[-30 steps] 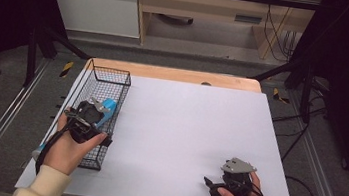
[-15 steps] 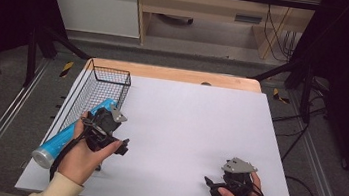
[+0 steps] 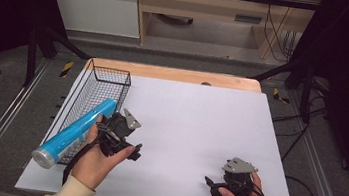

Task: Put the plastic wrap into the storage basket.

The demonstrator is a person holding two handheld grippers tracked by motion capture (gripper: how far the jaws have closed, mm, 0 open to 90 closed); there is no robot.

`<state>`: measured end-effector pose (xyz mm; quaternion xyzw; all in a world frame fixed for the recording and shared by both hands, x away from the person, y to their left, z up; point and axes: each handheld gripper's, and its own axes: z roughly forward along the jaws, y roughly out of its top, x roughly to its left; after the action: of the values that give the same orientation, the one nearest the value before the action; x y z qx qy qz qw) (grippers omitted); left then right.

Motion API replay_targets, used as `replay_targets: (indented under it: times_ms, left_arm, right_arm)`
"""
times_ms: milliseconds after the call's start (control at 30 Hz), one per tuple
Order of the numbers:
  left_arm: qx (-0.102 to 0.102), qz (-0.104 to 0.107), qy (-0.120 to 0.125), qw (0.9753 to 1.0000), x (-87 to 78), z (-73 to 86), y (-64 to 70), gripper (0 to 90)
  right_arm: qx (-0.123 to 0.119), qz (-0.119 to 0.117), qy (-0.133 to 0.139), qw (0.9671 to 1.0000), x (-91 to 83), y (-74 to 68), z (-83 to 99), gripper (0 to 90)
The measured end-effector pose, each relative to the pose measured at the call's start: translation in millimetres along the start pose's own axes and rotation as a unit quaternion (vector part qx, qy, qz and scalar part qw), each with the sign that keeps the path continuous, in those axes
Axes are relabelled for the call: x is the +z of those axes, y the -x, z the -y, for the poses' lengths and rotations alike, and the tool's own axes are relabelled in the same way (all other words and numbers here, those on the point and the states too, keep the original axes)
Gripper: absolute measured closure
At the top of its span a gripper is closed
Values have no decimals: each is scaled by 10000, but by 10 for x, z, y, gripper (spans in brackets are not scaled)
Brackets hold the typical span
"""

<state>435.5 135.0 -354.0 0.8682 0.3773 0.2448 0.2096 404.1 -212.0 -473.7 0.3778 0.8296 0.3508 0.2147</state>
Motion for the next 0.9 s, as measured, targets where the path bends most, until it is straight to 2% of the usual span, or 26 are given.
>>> replay_targets:
  times_ms: [633, 900]
  left_arm:
    - [303, 184, 266, 9990, 247, -93, 367, 63]
    - [263, 323, 444, 9981, 430, -56, 458, 63]
  right_arm:
    - [28, 25, 36, 10000, -8, 4, -1, 59]
    - [-4, 37, 29, 10000, -12, 3, -2, 59]
